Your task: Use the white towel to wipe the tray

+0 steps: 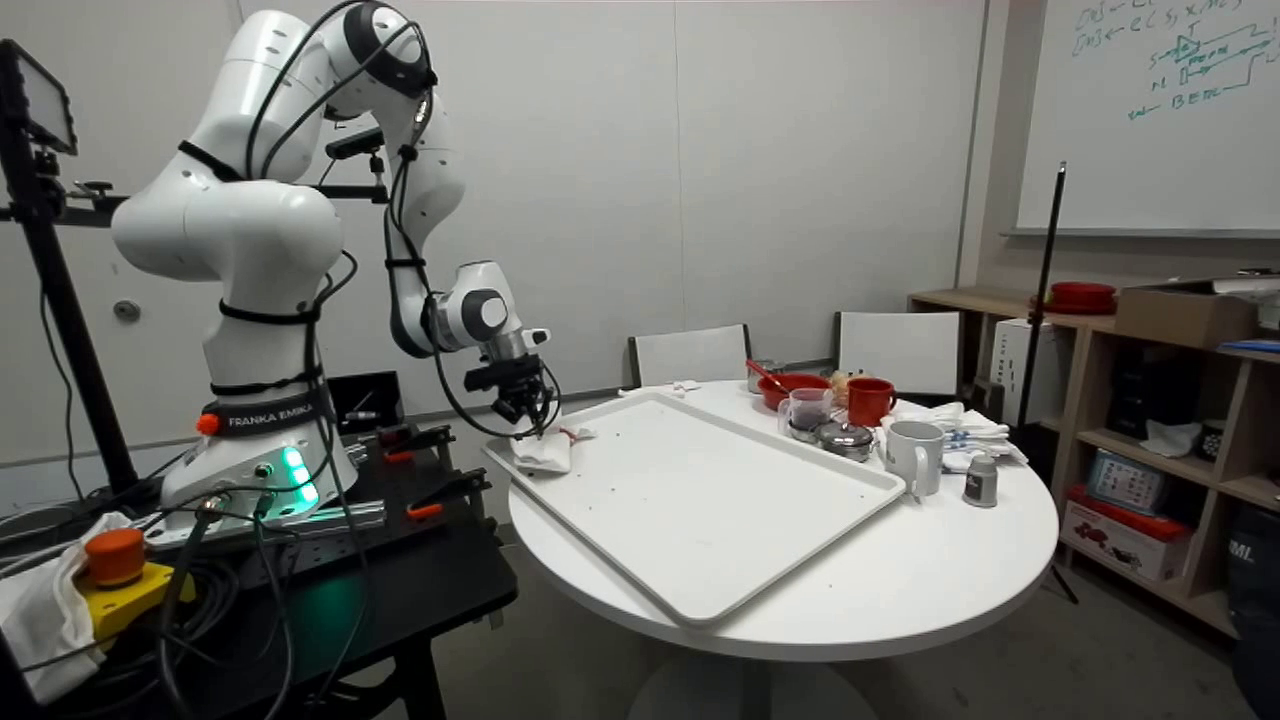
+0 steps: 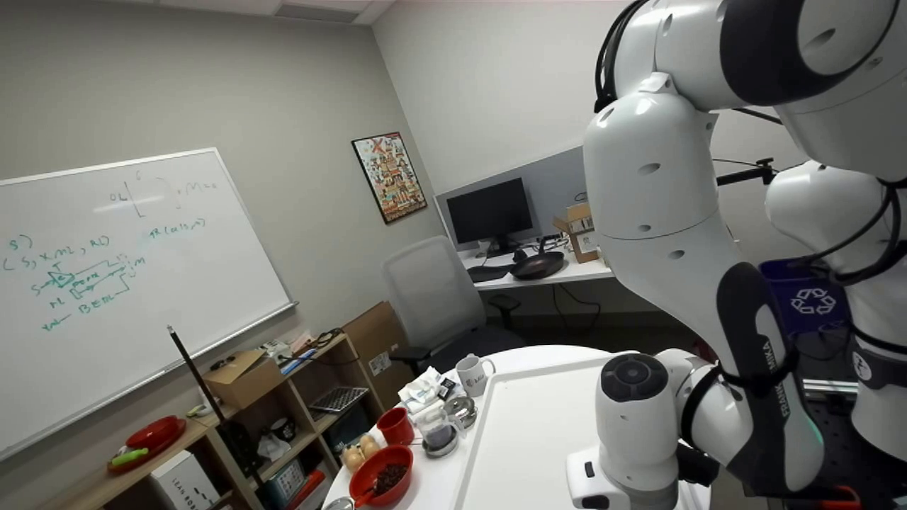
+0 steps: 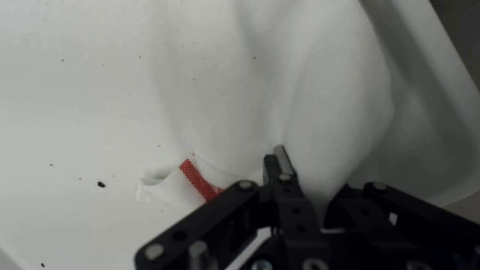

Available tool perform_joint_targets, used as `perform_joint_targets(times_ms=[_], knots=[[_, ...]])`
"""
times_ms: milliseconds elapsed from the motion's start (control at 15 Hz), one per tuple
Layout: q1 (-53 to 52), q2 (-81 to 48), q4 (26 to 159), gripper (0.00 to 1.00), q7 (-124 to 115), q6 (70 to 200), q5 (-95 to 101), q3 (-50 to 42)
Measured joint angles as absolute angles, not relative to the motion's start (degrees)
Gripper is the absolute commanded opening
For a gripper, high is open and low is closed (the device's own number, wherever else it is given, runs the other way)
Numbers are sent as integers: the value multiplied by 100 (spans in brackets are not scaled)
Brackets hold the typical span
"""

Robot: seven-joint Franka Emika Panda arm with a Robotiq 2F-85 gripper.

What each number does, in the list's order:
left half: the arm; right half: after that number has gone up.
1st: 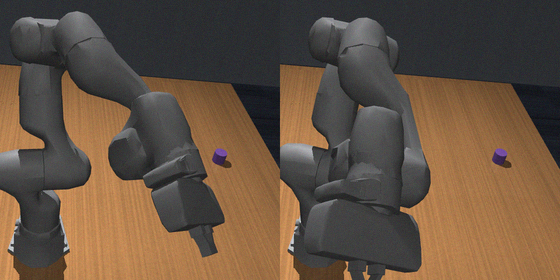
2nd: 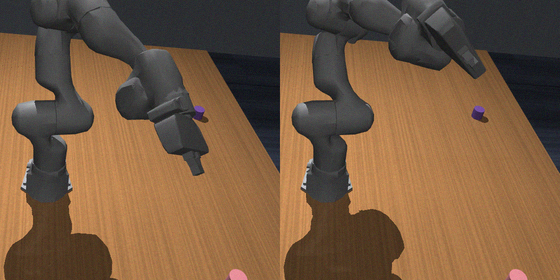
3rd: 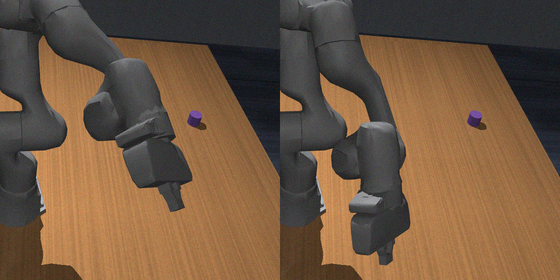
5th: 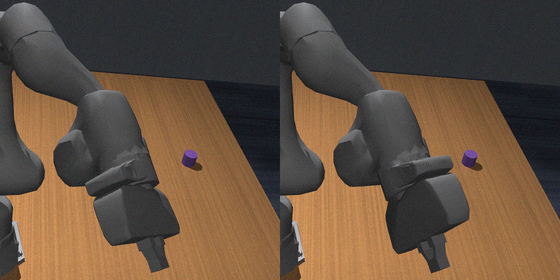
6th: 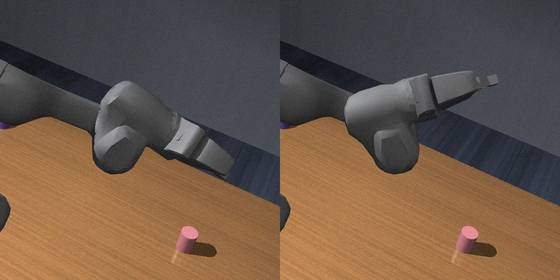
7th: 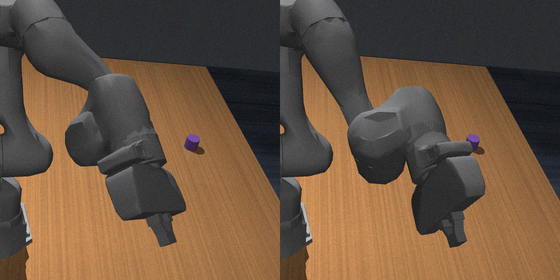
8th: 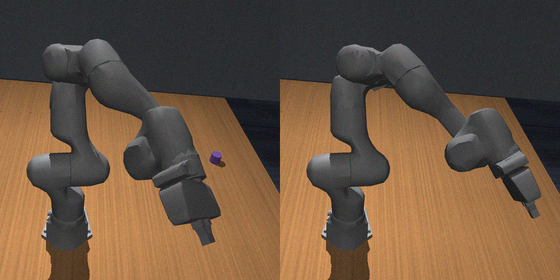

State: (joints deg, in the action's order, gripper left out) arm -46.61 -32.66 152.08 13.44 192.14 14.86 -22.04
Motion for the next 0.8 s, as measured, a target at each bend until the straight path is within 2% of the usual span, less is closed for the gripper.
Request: perform_joint_targets(times_ms=[67,133,267,800], knots=[[-4741,-3267,15251,12,1347,19269,1301,-2229],[-4795,-3267,15292,35,1347,19329,1148,-2241],[-4851,-3267,15364,40,1348,19435,897,-2240],[-4862,-3249,15561,98,1384,19800,313,-2193]])
